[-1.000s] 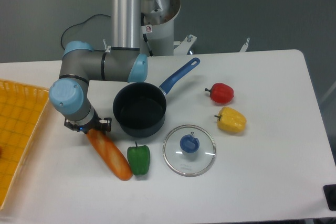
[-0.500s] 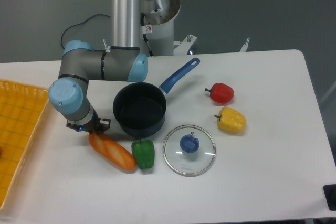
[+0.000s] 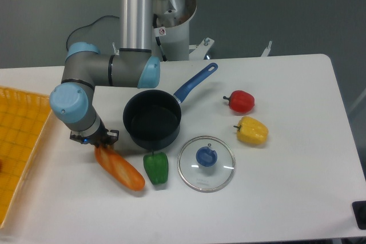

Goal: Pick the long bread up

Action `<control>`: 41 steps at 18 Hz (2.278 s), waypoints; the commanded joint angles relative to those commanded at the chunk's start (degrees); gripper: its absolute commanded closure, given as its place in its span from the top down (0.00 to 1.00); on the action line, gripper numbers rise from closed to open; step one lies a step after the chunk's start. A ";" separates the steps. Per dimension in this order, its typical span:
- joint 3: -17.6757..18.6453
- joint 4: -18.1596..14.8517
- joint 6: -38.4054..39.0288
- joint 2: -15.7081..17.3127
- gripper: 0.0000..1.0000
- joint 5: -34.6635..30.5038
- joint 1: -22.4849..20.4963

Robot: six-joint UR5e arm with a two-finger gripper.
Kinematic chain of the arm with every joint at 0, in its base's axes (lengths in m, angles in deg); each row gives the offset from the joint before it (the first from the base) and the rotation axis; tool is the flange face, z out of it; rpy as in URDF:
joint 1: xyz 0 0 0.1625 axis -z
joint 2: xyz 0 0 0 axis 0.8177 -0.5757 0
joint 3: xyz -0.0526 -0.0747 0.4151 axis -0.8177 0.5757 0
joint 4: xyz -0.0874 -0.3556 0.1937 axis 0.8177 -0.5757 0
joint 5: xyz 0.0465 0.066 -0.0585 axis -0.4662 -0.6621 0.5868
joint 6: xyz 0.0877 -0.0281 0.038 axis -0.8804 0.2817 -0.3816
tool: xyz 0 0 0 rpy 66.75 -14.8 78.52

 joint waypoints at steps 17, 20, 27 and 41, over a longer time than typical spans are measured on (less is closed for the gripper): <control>-4.31 -3.43 -4.22 0.70 1.00 -2.72 -1.23; -4.14 -2.02 -3.78 0.70 1.00 -2.81 -3.78; -1.68 -1.23 -0.88 -0.78 1.00 -2.72 -3.43; -0.01 0.00 -0.35 -2.72 1.00 -2.55 -2.46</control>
